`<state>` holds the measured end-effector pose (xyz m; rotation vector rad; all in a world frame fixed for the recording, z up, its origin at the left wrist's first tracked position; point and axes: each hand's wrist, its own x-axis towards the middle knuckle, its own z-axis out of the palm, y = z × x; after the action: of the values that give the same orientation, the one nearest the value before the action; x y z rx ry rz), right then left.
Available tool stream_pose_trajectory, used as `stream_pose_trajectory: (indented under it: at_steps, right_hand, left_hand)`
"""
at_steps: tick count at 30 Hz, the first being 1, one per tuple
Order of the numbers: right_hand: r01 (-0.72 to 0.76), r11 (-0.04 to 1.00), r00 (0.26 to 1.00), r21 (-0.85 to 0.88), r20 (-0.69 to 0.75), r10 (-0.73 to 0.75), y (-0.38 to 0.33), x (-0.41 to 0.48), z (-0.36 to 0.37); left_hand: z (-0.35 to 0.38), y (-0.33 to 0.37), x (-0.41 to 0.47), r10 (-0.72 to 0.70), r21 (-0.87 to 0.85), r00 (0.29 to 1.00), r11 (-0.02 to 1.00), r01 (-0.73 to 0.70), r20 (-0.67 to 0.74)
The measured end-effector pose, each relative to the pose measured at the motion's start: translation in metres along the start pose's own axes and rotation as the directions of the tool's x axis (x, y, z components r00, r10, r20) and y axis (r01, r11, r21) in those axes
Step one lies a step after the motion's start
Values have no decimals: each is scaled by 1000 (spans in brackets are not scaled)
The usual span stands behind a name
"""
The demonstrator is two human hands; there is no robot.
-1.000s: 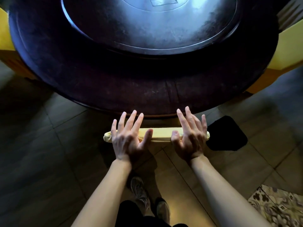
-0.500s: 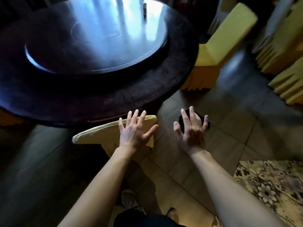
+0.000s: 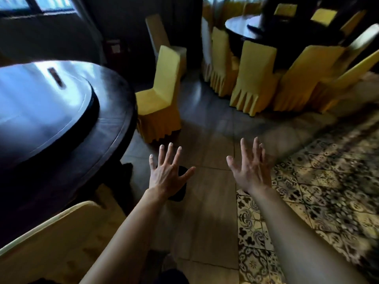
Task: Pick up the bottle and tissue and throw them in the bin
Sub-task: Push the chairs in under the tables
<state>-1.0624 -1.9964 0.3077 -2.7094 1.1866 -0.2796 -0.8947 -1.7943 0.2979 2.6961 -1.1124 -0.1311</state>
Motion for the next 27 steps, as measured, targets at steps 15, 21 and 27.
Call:
stream_pose_trajectory:
  at_steps: [15,21,27]
  right_hand:
    - [-137,991,991,0,9,137,33,194,-2]
    - [-164,985,986,-43,23,165,27,278,10]
    - [-171,984,985,-40,30,172,38,363,18]
  left_hand:
    - [6,64,239,137,-10,990,990,-138,-40]
    - [-3,57,333,118,-21,992,993,-119,-45]
    - [2,57,410,91,19,996,996,-91,-9]
